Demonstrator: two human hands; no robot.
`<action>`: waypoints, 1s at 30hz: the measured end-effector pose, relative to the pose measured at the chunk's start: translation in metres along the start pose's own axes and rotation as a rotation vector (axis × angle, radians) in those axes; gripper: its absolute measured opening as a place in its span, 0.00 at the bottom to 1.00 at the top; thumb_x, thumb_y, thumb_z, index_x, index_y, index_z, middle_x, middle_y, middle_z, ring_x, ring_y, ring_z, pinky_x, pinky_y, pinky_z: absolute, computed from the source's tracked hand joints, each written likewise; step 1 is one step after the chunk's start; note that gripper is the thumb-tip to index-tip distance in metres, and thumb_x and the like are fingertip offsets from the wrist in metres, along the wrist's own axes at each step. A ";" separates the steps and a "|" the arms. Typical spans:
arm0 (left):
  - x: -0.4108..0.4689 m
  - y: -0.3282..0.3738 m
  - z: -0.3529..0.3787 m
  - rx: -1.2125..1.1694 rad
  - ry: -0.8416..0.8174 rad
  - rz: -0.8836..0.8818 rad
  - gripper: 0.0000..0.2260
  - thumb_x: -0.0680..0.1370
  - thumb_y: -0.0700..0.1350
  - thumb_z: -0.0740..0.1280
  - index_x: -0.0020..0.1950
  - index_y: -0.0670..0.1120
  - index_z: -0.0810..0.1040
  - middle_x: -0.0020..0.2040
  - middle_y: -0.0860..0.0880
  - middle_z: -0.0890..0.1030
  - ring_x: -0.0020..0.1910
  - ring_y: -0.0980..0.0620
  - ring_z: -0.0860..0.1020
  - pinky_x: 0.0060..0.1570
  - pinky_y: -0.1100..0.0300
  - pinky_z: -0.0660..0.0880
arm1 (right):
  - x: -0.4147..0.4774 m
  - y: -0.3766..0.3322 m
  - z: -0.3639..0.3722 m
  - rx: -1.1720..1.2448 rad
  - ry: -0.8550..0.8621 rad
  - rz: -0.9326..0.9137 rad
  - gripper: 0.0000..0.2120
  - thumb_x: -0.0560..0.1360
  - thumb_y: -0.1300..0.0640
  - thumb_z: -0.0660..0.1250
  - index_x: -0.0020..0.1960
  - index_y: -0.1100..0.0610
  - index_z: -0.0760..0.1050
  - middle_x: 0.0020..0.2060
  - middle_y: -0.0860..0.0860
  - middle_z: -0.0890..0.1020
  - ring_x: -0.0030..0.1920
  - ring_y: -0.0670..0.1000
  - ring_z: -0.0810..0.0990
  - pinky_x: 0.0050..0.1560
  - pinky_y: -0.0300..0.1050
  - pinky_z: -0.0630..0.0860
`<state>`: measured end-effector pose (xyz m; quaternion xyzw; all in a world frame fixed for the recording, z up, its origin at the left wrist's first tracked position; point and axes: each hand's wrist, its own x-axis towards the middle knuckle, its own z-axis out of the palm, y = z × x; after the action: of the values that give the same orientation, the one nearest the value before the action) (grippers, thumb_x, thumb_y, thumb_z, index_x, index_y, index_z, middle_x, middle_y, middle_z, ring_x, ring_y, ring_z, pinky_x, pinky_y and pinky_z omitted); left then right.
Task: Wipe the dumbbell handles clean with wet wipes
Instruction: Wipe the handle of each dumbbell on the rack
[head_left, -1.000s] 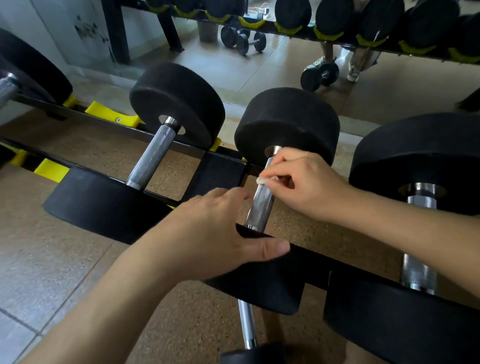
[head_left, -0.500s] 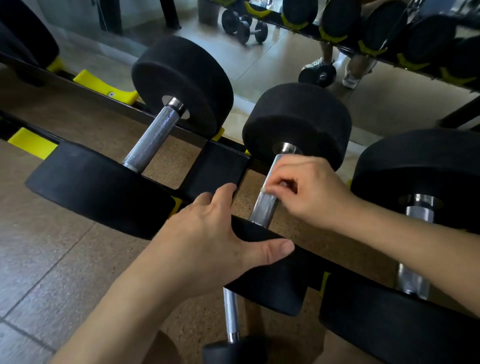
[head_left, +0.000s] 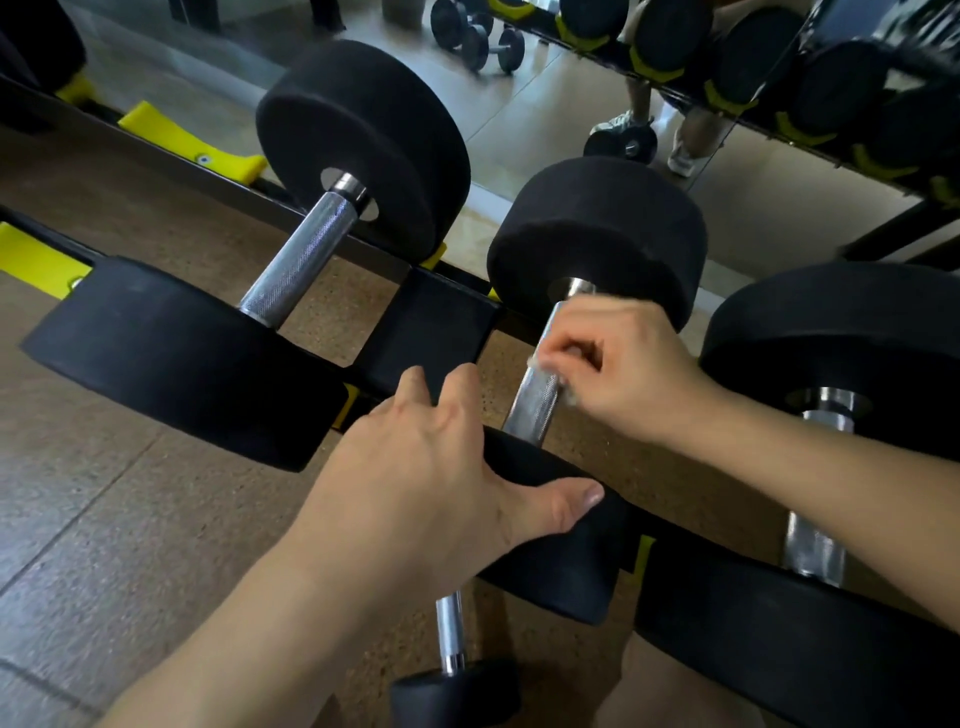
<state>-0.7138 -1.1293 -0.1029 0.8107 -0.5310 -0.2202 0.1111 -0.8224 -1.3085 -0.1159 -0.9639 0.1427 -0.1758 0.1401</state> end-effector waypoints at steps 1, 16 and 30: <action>0.000 0.000 0.000 0.001 0.000 0.003 0.55 0.56 0.81 0.47 0.76 0.52 0.49 0.76 0.46 0.59 0.68 0.46 0.69 0.60 0.58 0.69 | 0.002 0.001 -0.001 -0.019 0.040 0.031 0.04 0.72 0.62 0.71 0.38 0.60 0.80 0.36 0.48 0.78 0.37 0.46 0.76 0.39 0.43 0.75; 0.018 0.002 -0.019 -0.220 -0.024 0.118 0.37 0.69 0.72 0.55 0.75 0.58 0.59 0.70 0.56 0.69 0.65 0.59 0.69 0.54 0.66 0.64 | -0.001 0.003 0.000 -0.062 0.089 0.063 0.12 0.75 0.54 0.65 0.40 0.60 0.82 0.36 0.51 0.78 0.37 0.51 0.77 0.37 0.53 0.76; 0.133 0.026 -0.006 -0.060 0.515 0.461 0.09 0.76 0.51 0.69 0.42 0.48 0.85 0.37 0.50 0.83 0.35 0.51 0.79 0.38 0.53 0.77 | 0.005 -0.015 0.015 0.895 0.720 1.289 0.08 0.71 0.66 0.72 0.44 0.55 0.79 0.41 0.52 0.83 0.41 0.49 0.82 0.36 0.37 0.76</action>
<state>-0.6862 -1.2613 -0.1185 0.6947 -0.6480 0.0068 0.3121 -0.8082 -1.2930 -0.1233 -0.4345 0.6147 -0.3966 0.5254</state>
